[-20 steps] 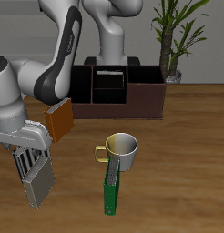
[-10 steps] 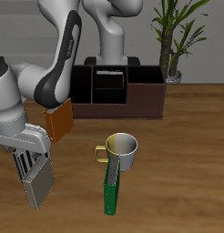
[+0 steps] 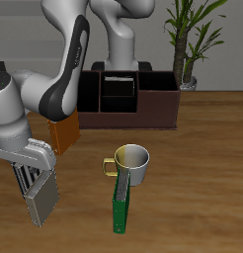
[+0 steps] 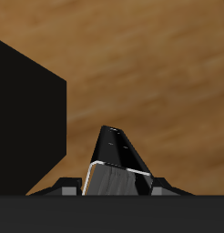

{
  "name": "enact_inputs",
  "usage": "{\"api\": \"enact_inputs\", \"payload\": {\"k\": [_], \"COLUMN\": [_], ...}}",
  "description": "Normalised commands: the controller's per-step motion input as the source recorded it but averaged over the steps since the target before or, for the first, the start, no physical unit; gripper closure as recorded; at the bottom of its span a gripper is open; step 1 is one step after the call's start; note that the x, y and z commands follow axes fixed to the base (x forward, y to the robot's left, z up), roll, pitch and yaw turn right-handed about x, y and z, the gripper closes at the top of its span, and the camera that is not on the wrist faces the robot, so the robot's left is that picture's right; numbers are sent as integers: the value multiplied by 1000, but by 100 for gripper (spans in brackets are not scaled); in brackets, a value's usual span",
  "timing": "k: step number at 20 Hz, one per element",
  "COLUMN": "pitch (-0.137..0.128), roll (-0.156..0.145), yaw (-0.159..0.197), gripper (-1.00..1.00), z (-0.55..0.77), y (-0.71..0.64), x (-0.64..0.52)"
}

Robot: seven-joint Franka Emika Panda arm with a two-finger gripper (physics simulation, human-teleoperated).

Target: Place the black book into the back desk caddy's back compartment and place the striped book into the back desk caddy's right compartment

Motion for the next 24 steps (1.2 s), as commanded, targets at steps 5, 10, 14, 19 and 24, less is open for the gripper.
{"api": "enact_inputs", "payload": {"k": [5, 10, 14, 19, 24], "pitch": [-4, -5, -39, -50, -30], "roll": [25, 5, -22, -35, -4], "yaw": [-19, -11, 38, 31, 44], "gripper": [100, 100, 100, 100, 100], "z": [153, 323, 625, 660, 522], "y": [133, 133, 124, 68, 218], "x": [-40, -30, -162, -246, -375]}}
